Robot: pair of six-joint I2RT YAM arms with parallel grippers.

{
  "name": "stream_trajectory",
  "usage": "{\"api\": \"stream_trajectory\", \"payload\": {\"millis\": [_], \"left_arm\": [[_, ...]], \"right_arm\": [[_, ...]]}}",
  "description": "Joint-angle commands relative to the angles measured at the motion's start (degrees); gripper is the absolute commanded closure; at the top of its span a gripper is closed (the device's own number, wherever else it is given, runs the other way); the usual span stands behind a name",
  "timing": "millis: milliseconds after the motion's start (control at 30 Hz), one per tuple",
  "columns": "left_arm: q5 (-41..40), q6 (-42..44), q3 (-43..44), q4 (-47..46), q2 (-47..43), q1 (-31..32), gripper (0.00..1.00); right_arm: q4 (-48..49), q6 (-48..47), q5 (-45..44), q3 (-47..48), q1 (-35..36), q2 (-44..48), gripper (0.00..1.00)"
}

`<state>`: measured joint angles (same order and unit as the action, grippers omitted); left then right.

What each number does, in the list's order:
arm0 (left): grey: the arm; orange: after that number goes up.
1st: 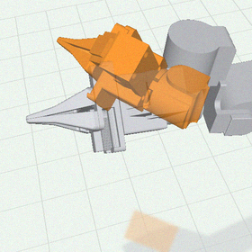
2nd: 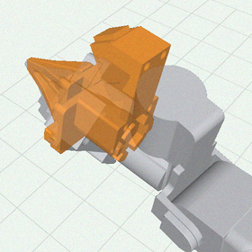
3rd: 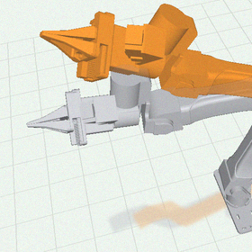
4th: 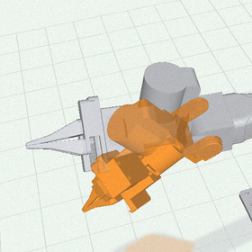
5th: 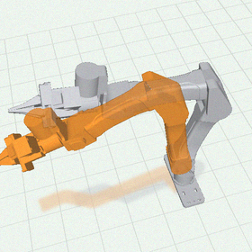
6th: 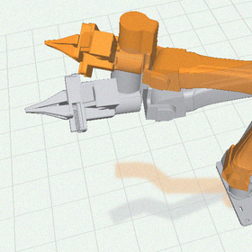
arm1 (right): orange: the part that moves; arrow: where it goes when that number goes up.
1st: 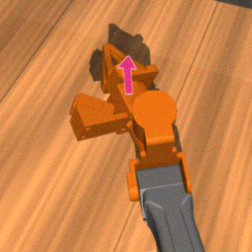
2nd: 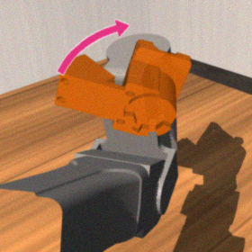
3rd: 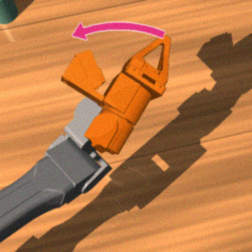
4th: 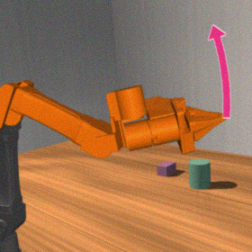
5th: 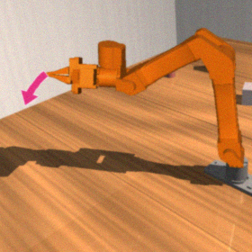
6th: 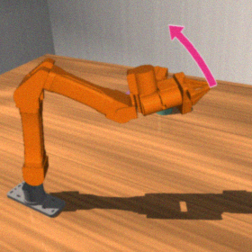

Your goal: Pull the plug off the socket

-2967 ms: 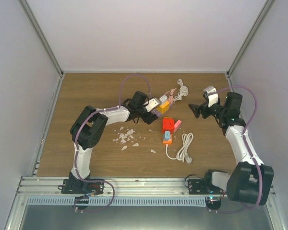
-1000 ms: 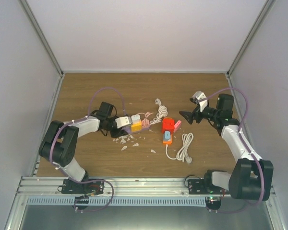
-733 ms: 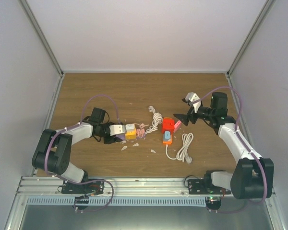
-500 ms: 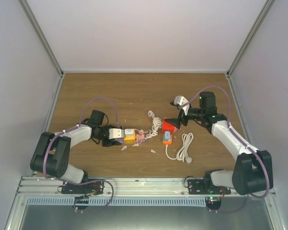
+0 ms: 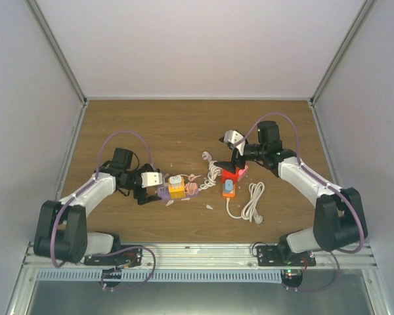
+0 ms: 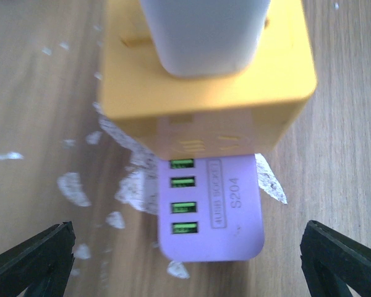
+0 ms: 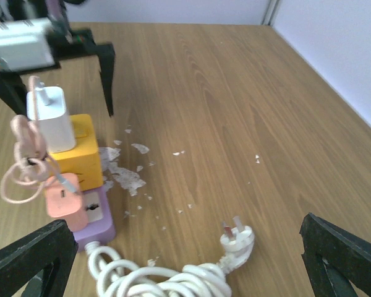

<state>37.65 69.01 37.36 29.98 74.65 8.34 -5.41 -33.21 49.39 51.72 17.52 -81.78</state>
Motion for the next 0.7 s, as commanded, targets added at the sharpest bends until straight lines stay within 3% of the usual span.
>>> {"api": "stream_trajectory", "payload": {"millis": [0, 267, 667], "left_arm": [[4.29, -0.52, 1.16, 3.16, -6.8, -0.69, 0.01], [9.07, -5.71, 2.94, 3.69, -11.52, -0.77, 0.01], [14.64, -11.55, 8.09, 7.24, -11.97, -0.77, 0.06]], "right_arm": [[4.79, 0.84, 1.1, 5.81, 0.81, -5.38, 0.0], [9.64, 2.13, -4.72, 11.72, 4.77, -15.59, 0.02], [12.0, -4.38, 0.08, 11.18, 12.39, -23.2, 0.11]]}}
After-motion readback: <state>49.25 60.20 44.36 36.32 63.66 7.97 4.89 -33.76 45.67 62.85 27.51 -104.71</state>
